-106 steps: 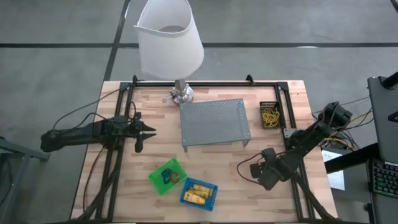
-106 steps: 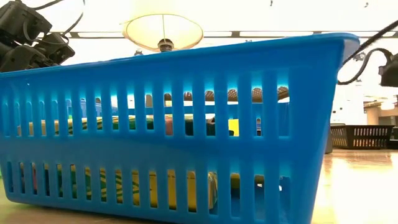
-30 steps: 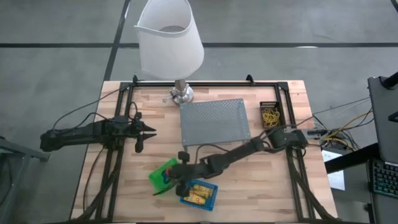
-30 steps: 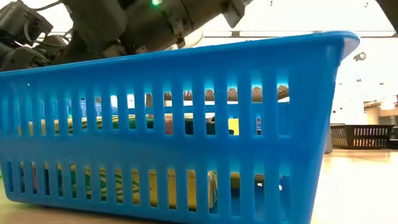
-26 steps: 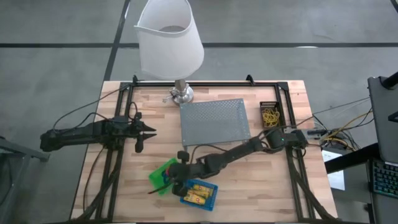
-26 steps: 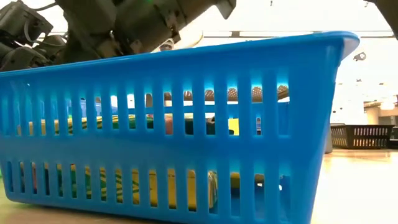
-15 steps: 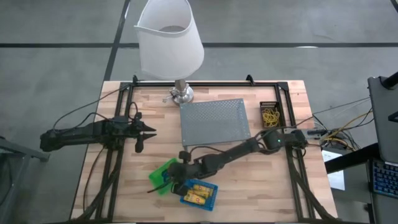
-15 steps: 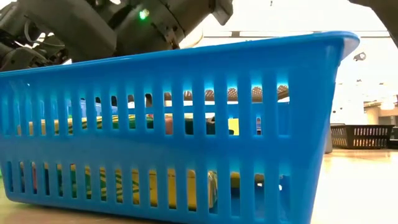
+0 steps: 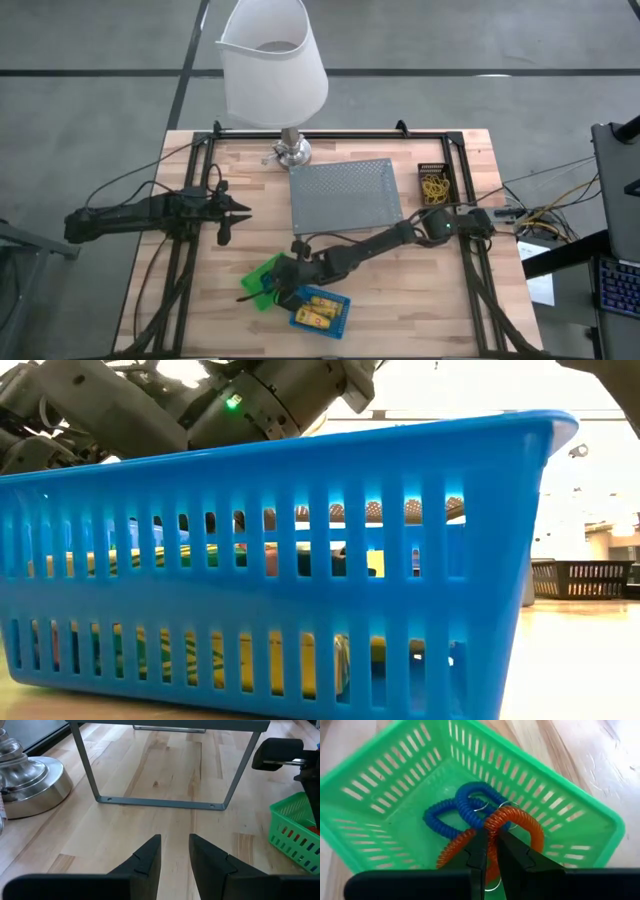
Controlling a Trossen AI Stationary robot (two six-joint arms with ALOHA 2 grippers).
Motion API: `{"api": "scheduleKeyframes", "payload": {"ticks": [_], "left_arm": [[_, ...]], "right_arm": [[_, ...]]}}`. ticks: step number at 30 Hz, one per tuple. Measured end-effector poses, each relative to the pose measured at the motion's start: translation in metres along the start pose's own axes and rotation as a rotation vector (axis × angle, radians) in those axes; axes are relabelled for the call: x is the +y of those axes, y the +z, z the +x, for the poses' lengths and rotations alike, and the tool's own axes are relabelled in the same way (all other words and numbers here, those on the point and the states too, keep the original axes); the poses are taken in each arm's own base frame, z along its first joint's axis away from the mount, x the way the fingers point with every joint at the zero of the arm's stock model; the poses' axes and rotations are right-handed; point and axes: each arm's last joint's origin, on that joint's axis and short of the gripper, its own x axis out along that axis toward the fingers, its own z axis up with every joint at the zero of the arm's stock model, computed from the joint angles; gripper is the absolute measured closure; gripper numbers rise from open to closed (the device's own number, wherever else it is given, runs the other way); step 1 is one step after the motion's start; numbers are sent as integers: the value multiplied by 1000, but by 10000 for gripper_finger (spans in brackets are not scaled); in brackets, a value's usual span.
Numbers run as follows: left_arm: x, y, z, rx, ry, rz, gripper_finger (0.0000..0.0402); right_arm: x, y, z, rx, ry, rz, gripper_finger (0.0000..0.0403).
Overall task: Pick & Place Office Desk Supplies
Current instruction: Put the orange spring rubber band into the green basket
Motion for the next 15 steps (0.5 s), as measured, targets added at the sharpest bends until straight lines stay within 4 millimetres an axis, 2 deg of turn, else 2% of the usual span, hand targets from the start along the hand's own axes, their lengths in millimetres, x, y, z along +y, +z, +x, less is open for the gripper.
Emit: {"api": "scheduleKeyframes", "payload": {"ticks": [15], "left_arm": [[0, 0, 0, 0, 0, 0, 295]], "right_arm": [[3, 1, -1, -8, 15, -37, 374]]}}
